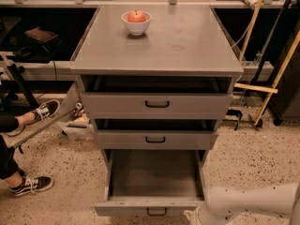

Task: Close bottom drawer

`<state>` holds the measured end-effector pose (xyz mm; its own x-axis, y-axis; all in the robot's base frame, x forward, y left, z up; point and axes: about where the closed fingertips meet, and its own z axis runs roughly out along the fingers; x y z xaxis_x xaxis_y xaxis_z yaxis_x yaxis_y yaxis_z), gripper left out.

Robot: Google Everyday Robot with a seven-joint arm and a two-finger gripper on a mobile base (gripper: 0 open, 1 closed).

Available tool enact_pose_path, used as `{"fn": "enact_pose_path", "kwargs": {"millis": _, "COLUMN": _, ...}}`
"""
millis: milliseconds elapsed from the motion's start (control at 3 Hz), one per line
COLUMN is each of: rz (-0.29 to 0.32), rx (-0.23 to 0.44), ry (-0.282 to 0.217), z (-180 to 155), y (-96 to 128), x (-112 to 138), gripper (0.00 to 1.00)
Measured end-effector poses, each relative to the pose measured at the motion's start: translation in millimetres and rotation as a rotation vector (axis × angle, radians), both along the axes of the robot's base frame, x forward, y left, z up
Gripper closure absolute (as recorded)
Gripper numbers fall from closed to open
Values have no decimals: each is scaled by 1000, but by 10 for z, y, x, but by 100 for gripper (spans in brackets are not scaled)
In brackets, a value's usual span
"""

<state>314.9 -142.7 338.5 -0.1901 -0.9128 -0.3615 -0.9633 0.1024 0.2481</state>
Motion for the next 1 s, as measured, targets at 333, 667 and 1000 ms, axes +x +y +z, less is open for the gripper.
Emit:
{"fn": "enact_pose_path", "kwargs": {"millis": 333, "rz": 3, "rx": -1, "ry": 2, "z": 14, "y": -3, "x": -3, "gripper": 0}}
{"fn": "enact_pose_path", "kwargs": {"millis": 667, "rz": -14, "rx": 39, "ry": 24, "z": -253, "y": -4, "x": 90, "gripper": 0}}
{"fn": "enact_pose_path", "kwargs": {"millis": 1000, "rz": -45, "rx": 112, "ry": 78, "z": -796, "y": -56, "x": 187, "gripper": 0}}
